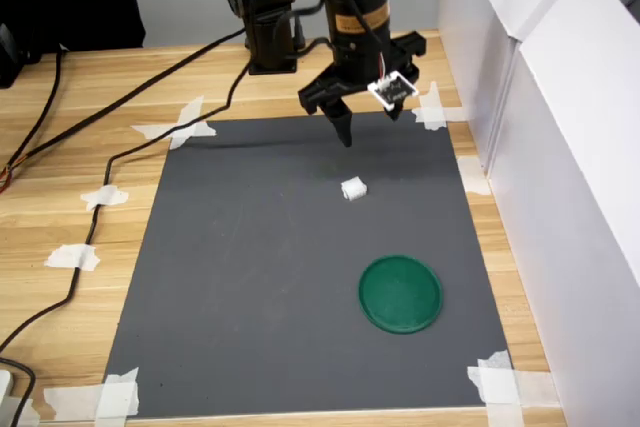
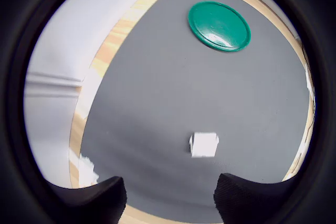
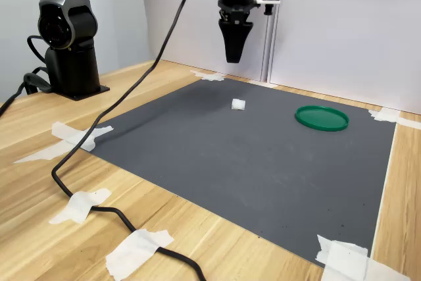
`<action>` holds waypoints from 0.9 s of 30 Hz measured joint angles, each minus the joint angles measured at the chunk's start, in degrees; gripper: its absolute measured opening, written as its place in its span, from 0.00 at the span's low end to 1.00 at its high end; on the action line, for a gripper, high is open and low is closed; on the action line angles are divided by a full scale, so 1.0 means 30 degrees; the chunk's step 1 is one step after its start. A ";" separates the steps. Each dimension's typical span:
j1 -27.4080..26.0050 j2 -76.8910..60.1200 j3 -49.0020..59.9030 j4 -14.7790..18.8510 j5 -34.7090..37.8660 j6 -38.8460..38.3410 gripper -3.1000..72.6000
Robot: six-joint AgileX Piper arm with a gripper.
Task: Grasp a white terminal and put it on the green lid.
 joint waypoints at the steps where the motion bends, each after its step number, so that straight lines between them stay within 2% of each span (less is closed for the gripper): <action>1: 0.0000 0.0271 0.0000 -0.0121 -0.0293 0.0246 0.99; 5: -0.0062 0.1188 0.0000 -0.0616 -0.0966 0.0568 0.99; 16: -0.0062 0.2599 -0.0024 -0.0399 -0.2501 0.0386 0.99; 23: -0.0062 0.3342 -0.0024 0.0406 -0.2941 0.0386 0.99; 27: -0.0062 0.3482 -0.0024 0.0473 -0.2980 0.0386 0.98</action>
